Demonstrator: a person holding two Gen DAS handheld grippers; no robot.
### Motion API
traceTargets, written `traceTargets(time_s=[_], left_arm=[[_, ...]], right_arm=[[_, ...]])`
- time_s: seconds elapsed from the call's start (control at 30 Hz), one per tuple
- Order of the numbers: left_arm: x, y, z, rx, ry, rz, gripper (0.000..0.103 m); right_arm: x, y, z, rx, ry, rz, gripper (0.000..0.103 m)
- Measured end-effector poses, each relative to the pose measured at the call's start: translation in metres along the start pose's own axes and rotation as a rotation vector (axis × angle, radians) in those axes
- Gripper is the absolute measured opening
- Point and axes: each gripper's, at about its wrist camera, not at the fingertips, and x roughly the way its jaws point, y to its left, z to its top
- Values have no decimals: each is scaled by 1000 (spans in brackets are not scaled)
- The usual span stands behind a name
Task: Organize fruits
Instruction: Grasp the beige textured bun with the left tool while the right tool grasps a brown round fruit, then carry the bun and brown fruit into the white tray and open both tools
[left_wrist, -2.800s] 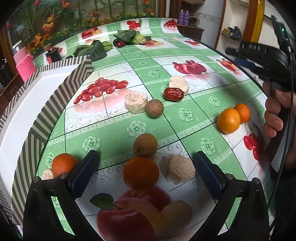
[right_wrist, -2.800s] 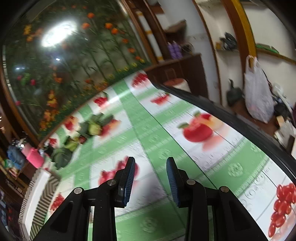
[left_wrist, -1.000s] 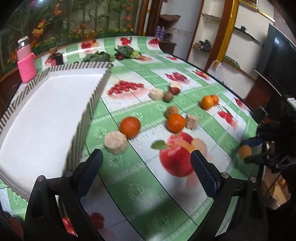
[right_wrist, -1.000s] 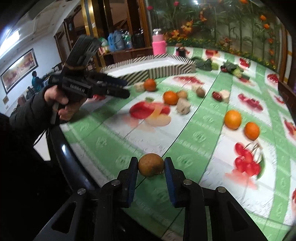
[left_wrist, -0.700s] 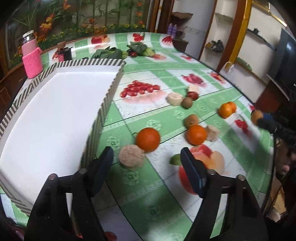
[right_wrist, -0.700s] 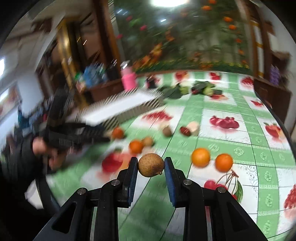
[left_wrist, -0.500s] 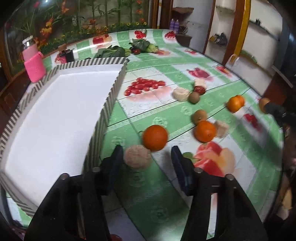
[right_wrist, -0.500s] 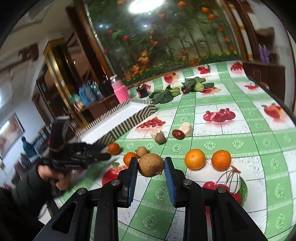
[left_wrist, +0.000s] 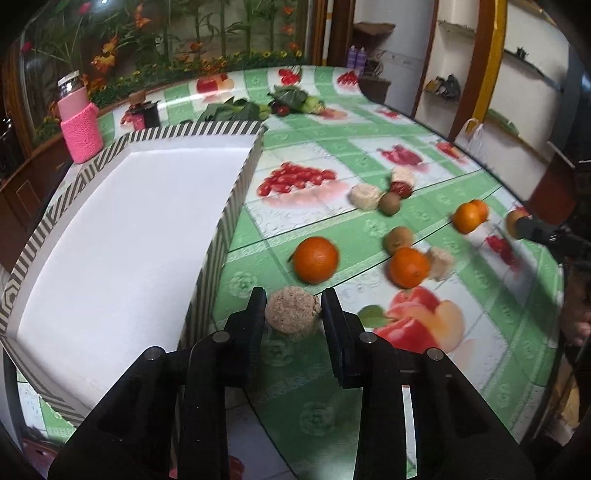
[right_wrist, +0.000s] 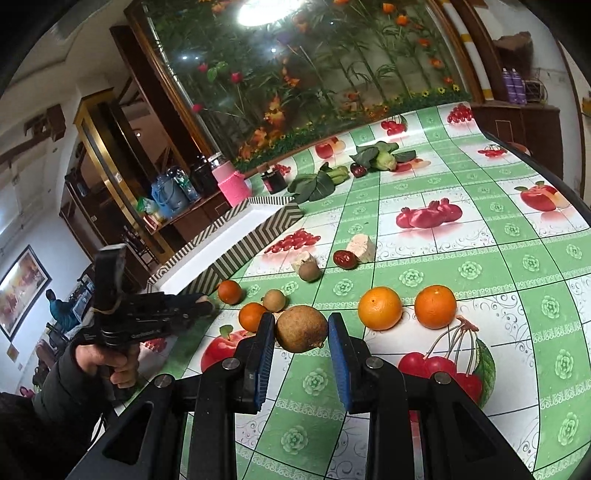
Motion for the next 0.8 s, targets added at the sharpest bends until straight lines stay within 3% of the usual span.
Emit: traceTargets(time_s=[0.3, 0.53, 0.8], left_arm=[[-19, 1, 28, -67, -109, -19, 29], [-15, 1, 52, -116, -155, -33, 29], [-10, 4, 73, -136, -170, 5, 30]], right_arm=[[2, 10, 4, -60, 0, -119, 28], [5, 23, 36, -104, -30, -223, 28], [17, 52, 61, -187, -64, -242, 28]])
